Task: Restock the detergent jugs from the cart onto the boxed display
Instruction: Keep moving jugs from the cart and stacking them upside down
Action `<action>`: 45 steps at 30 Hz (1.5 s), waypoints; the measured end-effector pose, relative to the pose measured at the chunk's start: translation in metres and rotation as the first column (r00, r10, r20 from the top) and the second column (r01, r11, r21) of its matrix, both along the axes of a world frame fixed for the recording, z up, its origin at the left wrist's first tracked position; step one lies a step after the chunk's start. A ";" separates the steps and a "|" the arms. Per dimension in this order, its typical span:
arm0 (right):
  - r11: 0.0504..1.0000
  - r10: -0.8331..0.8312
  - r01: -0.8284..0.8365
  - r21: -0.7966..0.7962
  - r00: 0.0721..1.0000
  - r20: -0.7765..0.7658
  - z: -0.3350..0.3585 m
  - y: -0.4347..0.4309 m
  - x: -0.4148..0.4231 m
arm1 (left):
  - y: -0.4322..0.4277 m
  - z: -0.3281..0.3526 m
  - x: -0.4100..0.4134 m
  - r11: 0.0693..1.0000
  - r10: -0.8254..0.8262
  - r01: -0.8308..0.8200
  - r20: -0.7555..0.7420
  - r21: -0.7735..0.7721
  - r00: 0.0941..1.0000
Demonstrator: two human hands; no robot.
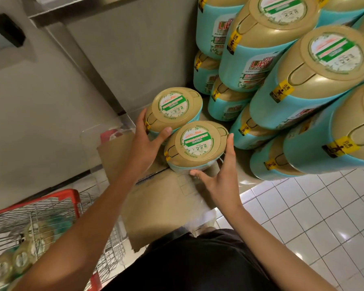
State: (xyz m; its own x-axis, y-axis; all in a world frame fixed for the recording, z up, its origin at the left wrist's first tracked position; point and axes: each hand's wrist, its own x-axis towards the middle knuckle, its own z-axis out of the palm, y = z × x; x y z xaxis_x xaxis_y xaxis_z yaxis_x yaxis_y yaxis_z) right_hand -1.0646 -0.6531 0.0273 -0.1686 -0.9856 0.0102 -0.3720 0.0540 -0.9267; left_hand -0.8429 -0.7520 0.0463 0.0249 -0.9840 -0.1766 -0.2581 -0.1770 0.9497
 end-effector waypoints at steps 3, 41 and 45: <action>0.991 -0.124 0.120 0.060 0.991 0.060 -0.003 0.018 0.010 | 0.003 -0.003 -0.010 0.996 0.076 -0.072 -0.081 0.043 0.994; 0.986 -0.157 0.143 0.089 0.970 0.185 -0.026 -0.085 0.073 | -0.064 -0.012 -0.015 0.954 0.296 -0.273 -0.257 0.123 0.920; 0.982 -0.183 0.167 0.092 0.963 0.199 -0.031 -0.086 0.073 | -0.049 -0.015 -0.024 0.956 0.292 -0.260 -0.371 0.134 0.882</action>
